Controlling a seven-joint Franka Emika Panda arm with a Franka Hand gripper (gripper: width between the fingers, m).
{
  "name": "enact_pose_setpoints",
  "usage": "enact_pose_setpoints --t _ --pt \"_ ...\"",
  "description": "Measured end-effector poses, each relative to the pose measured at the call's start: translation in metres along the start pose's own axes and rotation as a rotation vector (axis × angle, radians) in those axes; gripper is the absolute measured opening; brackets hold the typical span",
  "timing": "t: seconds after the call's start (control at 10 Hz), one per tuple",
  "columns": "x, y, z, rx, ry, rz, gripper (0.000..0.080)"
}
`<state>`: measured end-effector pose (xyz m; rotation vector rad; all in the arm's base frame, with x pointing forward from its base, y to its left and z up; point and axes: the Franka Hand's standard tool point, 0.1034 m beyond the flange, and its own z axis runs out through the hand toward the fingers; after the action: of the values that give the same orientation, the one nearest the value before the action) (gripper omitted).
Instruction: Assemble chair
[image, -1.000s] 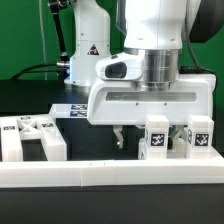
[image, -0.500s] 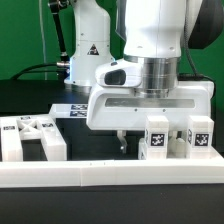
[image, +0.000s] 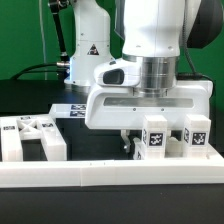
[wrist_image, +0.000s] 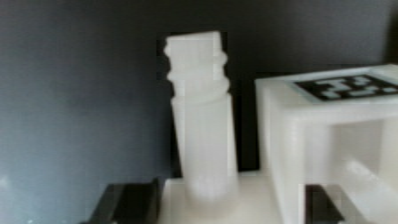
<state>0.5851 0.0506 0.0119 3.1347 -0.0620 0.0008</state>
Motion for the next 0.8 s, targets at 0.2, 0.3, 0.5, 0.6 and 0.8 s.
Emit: enact_pose_setpoints --t 0.2,0.3,0.5,0.6,0.8 --pt "0.0 0.016 -0.008 0.001 -0.003 0.019 0.033" --pt "0.001 0.021 -0.017 0.005 -0.005 0.028 0.033" --pt "0.001 0.024 -0.039 0.018 -0.003 0.039 0.033" --pt "0.001 0.024 -0.047 0.024 0.001 0.043 0.033" --pt "-0.002 0.025 -0.043 0.024 -0.021 0.044 0.033"
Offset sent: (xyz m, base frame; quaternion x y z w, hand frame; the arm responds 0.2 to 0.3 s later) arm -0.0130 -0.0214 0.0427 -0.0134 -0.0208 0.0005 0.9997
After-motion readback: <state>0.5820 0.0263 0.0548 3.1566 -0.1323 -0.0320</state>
